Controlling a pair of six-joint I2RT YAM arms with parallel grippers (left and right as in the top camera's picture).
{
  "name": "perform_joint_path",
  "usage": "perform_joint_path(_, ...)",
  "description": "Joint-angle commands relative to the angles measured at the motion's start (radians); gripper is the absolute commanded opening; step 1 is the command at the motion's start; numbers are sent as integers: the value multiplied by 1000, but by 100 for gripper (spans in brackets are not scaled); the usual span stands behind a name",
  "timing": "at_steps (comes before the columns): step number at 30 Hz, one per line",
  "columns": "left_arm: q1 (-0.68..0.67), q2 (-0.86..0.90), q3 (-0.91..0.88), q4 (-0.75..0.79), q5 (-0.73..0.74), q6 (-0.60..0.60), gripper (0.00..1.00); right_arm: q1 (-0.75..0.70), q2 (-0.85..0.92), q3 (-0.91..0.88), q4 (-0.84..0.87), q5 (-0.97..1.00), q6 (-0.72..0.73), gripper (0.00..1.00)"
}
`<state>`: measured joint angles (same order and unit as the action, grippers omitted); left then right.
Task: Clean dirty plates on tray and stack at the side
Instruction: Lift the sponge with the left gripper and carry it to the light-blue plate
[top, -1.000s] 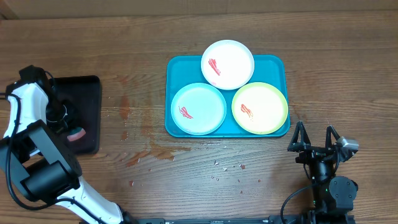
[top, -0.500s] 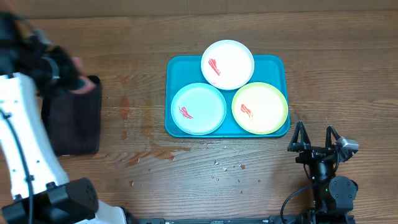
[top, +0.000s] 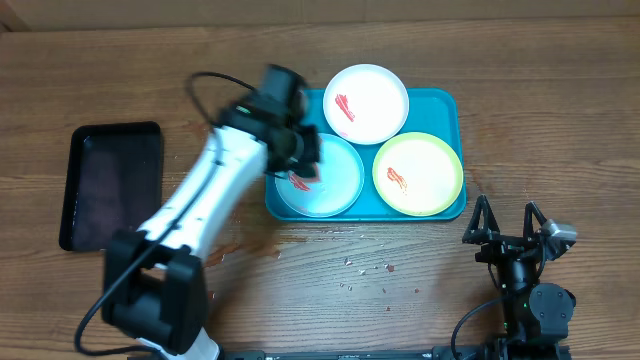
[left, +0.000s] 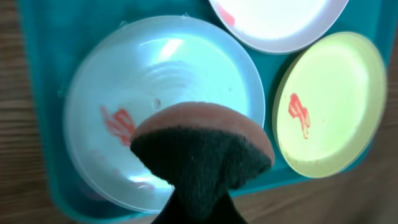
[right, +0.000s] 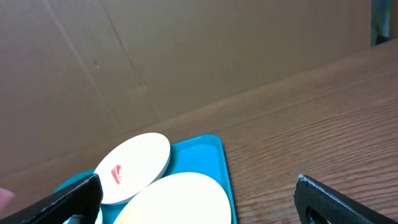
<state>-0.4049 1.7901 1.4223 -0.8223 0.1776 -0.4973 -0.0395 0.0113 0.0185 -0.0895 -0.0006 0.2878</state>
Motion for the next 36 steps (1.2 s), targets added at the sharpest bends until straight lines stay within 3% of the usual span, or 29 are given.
perform_joint_path(1, -89, 43, -43, 87, -285, -156, 4, -6, -5, -11, 5, -3, 0, 100)
perform_joint_path(5, -153, 110, -47, 175, -360, -169, 7, -6, -5, -11, 5, -3, 0, 100)
perform_joint_path(8, -164, 144, -47, 200, -360, -169, 32, -6, -5, -11, 5, -3, 0, 100)
perform_joint_path(10, -164, 167, -47, 203, -360, -169, 25, -6, -5, -11, 5, -3, 0, 100)
perform_joint_path(15, -164, 204, -47, 203, -360, -169, 23, -6, -5, -11, 16, -116, 71, 100)
perform_joint_path(19, -161, 195, -27, 193, -372, -148, 5, -6, -5, -10, 68, -250, 228, 100)
perform_joint_path(25, -121, 110, 95, 64, -371, -145, 8, -7, -4, 28, 327, -372, 219, 100)
perform_joint_path(26, -111, 95, 115, 45, -368, -145, 11, -7, -2, 61, 321, -372, 195, 100)
perform_joint_path(27, -101, 79, 136, 24, -367, -145, 22, -7, 7, 107, 293, -378, 159, 100)
perform_joint_path(30, -71, 40, 157, -14, -360, -146, 66, -7, 89, 315, 86, -376, 27, 100)
perform_joint_path(34, -37, 35, 156, -74, -349, -146, 93, -7, 391, 745, -369, -368, -156, 100)
perform_joint_path(36, -18, 38, 147, -89, -308, -146, 94, -6, 608, 997, -634, -374, -225, 100)
